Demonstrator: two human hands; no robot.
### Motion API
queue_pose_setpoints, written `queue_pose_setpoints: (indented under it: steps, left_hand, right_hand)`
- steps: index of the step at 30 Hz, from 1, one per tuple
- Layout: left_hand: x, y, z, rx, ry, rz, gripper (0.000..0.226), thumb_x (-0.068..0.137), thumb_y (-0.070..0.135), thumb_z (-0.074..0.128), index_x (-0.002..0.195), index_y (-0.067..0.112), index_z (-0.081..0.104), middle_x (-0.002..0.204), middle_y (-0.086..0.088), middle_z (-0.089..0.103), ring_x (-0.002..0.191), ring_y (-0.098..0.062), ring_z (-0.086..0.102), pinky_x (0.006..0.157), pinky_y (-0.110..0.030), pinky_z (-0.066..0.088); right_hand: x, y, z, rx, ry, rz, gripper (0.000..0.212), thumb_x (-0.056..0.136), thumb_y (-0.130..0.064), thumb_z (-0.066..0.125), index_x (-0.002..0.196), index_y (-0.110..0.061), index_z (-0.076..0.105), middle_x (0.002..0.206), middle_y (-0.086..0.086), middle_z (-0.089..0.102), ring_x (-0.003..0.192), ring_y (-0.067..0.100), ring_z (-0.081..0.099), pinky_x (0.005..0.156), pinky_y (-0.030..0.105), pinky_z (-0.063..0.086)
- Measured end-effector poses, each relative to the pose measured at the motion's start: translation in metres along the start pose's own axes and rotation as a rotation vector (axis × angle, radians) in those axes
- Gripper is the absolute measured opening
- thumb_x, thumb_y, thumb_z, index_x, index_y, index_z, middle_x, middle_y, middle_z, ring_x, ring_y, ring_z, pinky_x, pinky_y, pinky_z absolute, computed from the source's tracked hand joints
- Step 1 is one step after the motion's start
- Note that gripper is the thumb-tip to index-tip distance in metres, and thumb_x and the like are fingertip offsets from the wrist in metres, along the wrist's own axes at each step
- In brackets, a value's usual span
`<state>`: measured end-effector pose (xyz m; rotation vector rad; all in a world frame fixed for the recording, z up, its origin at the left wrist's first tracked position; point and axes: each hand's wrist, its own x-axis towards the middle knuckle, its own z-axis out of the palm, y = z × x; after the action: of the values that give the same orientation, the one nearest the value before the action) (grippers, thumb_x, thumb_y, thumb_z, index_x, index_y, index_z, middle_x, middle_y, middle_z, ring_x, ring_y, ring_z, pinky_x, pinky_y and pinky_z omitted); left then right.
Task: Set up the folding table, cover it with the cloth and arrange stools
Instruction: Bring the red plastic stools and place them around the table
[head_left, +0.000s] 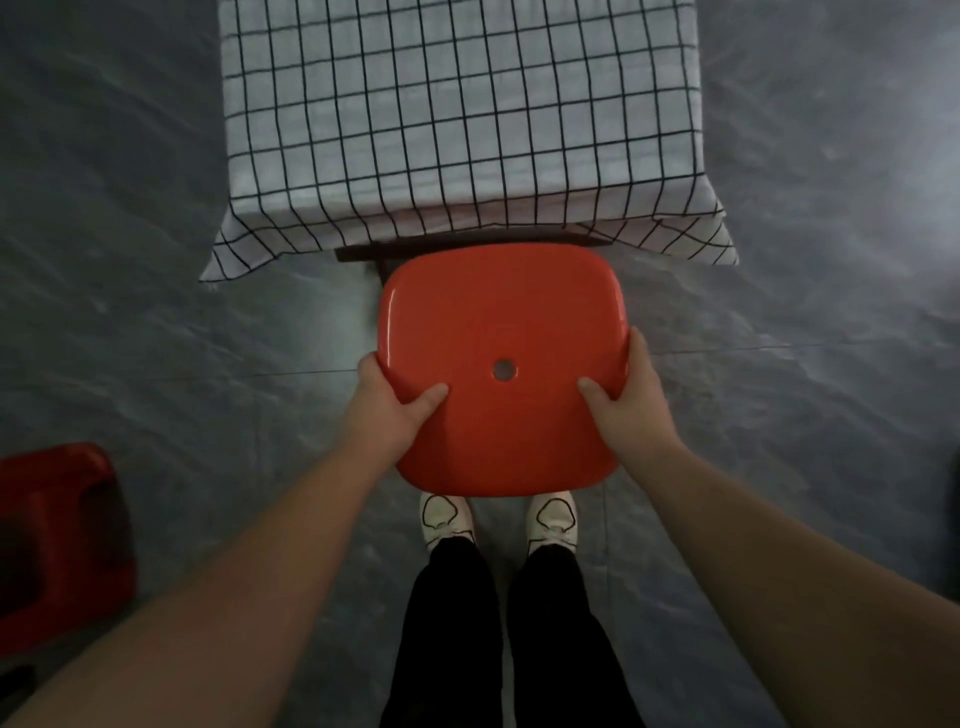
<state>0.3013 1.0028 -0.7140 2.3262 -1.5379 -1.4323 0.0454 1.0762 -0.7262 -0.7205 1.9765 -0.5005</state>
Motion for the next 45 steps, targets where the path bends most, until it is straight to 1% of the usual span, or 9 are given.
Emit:
queue_pose_setpoints:
  steps: [6, 9, 14, 18, 23, 26, 29, 35, 45]
  left_hand:
    - [-0.029, 0.028, -0.019, 0.037, -0.006, -0.011, 0.062, 0.088, 0.025, 0.070, 0.140, 0.017, 0.036, 0.128, -0.006, 0.060, 0.115, -0.026, 0.061, 0.096, -0.039, 0.049]
    - [-0.066, 0.070, -0.048, 0.051, 0.031, 0.085, 0.047, 0.092, 0.011, 0.061, 0.137, 0.013, 0.045, 0.117, 0.006, 0.054, 0.111, -0.016, 0.057, 0.087, -0.028, 0.042]
    - [-0.155, 0.150, -0.128, 0.052, 0.136, 0.218, 0.061, 0.097, 0.021, 0.056, 0.153, 0.019, 0.031, 0.151, -0.004, 0.043, 0.136, -0.021, 0.043, 0.105, -0.031, 0.036]
    - [-0.238, 0.189, -0.186, 0.046, 0.179, 0.295, 0.041, 0.096, 0.020, 0.054, 0.136, 0.022, 0.048, 0.115, 0.010, 0.051, 0.109, -0.014, 0.054, 0.087, -0.026, 0.036]
    - [-0.317, 0.187, -0.248, 0.228, 0.368, 0.491, 0.051, 0.090, 0.040, 0.048, 0.138, 0.021, 0.048, 0.135, -0.004, 0.056, 0.125, -0.024, 0.051, 0.108, -0.046, 0.042]
    - [-0.351, 0.172, -0.263, 0.414, 0.468, 0.487, 0.062, 0.094, 0.043, 0.048, 0.147, 0.010, 0.041, 0.150, -0.017, 0.045, 0.141, -0.033, 0.038, 0.118, -0.047, 0.029]
    - [-0.376, 0.155, -0.274, 0.480, 0.471, 0.437, 0.079, 0.084, 0.057, 0.023, 0.150, 0.015, 0.033, 0.155, -0.011, 0.040, 0.146, -0.028, 0.031, 0.119, -0.046, 0.027]
    - [-0.414, 0.108, -0.311, 0.373, 0.561, 0.261, 0.066, 0.097, 0.043, 0.046, 0.155, 0.019, 0.026, 0.161, -0.010, 0.026, 0.149, -0.030, 0.021, 0.121, -0.043, 0.020]
    - [-0.462, -0.051, -0.389, 0.210, 0.686, 0.034, 0.085, 0.079, 0.060, 0.020, 0.151, 0.017, 0.036, 0.156, -0.011, 0.039, 0.144, -0.028, 0.034, 0.118, -0.044, 0.027]
  right_hand:
    - [-0.012, -0.032, -0.022, -0.140, -0.086, 0.056, 0.069, 0.085, -0.030, 0.058, 0.148, -0.028, 0.030, 0.135, 0.007, 0.055, 0.120, 0.029, 0.057, 0.099, 0.047, 0.049]
    - [-0.046, -0.083, -0.055, -0.170, -0.071, -0.044, 0.059, 0.085, -0.018, 0.055, 0.142, -0.027, 0.042, 0.133, 0.007, 0.055, 0.122, 0.026, 0.051, 0.103, 0.041, 0.044]
    - [-0.136, -0.181, -0.140, -0.281, 0.036, -0.236, 0.057, 0.087, -0.010, 0.053, 0.143, -0.016, 0.046, 0.143, 0.011, 0.048, 0.130, 0.032, 0.045, 0.107, 0.042, 0.040]
    - [-0.209, -0.239, -0.203, -0.412, 0.117, -0.347, 0.054, 0.090, -0.024, 0.051, 0.144, -0.021, 0.044, 0.145, 0.007, 0.047, 0.134, 0.029, 0.039, 0.104, 0.045, 0.040]
    - [-0.299, -0.295, -0.239, -0.477, 0.201, -0.533, 0.064, 0.090, -0.044, 0.048, 0.151, -0.030, 0.033, 0.153, -0.006, 0.036, 0.142, 0.018, 0.029, 0.109, 0.051, 0.039]
    - [-0.336, -0.310, -0.231, -0.498, 0.187, -0.683, 0.065, 0.091, -0.044, 0.046, 0.152, -0.029, 0.029, 0.155, -0.006, 0.034, 0.144, 0.016, 0.024, 0.114, 0.051, 0.034]
    - [-0.361, -0.320, -0.212, -0.550, 0.133, -0.792, 0.067, 0.090, -0.045, 0.044, 0.153, -0.028, 0.028, 0.156, -0.007, 0.031, 0.146, 0.015, 0.021, 0.117, 0.050, 0.029]
    - [-0.387, -0.351, -0.148, -0.684, 0.053, -0.951, 0.067, 0.090, -0.048, 0.039, 0.152, -0.027, 0.028, 0.155, -0.002, 0.034, 0.147, 0.022, 0.023, 0.118, 0.048, 0.028]
    - [-0.469, -0.402, 0.020, -0.849, -0.124, -1.277, 0.069, 0.083, -0.050, 0.034, 0.144, -0.017, 0.042, 0.141, 0.005, 0.049, 0.135, 0.028, 0.041, 0.108, 0.049, 0.039]
